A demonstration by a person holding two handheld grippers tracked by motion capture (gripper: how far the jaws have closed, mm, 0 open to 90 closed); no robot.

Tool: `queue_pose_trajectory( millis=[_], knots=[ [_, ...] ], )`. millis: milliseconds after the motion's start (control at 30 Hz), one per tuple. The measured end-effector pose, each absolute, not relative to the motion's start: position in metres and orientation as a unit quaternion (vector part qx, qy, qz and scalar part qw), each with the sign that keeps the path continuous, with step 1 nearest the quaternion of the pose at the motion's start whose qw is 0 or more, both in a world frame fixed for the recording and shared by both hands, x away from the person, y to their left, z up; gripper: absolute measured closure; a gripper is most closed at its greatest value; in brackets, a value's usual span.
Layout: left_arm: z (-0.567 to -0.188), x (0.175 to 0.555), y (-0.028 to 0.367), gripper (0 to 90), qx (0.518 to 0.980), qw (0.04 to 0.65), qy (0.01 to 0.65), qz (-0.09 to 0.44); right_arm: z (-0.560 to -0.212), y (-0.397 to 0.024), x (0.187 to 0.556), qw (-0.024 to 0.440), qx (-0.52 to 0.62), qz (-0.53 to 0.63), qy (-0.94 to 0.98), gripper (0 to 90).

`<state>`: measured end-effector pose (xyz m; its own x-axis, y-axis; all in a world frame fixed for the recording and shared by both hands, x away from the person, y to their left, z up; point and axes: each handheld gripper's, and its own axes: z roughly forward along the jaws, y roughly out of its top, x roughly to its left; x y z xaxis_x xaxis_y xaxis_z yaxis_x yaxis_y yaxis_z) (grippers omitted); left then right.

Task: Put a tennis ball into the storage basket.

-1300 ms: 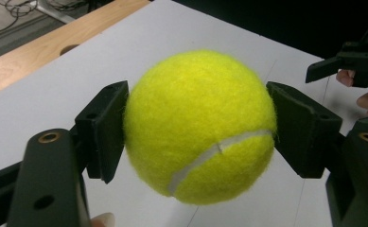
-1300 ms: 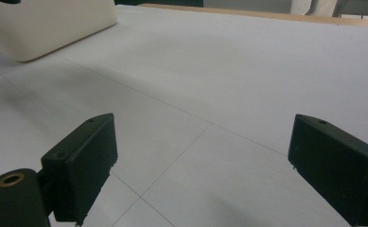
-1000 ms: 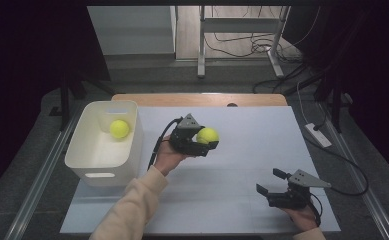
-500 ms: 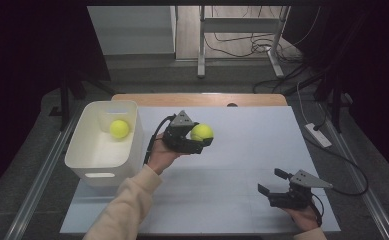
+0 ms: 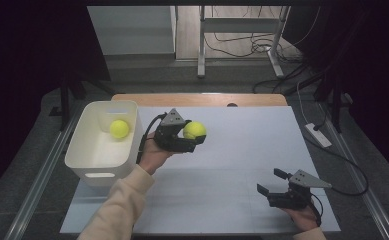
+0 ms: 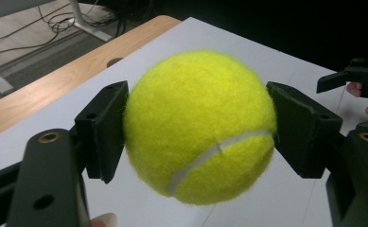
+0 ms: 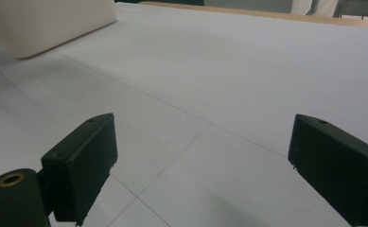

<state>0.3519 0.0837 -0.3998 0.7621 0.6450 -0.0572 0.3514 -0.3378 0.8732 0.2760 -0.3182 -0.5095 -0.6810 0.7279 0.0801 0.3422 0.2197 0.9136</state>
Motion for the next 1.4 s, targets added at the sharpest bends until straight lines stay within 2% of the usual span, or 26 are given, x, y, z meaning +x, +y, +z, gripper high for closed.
queue_pose_trajectory(
  millis=[1400],
  knots=[
    [-0.38, 0.339, 0.148, 27.1, 0.773, 0.492, 0.355, 0.188, -0.508, -0.315, 0.276, 0.188, 0.351, 0.517, 0.758, 9.0]
  ],
)
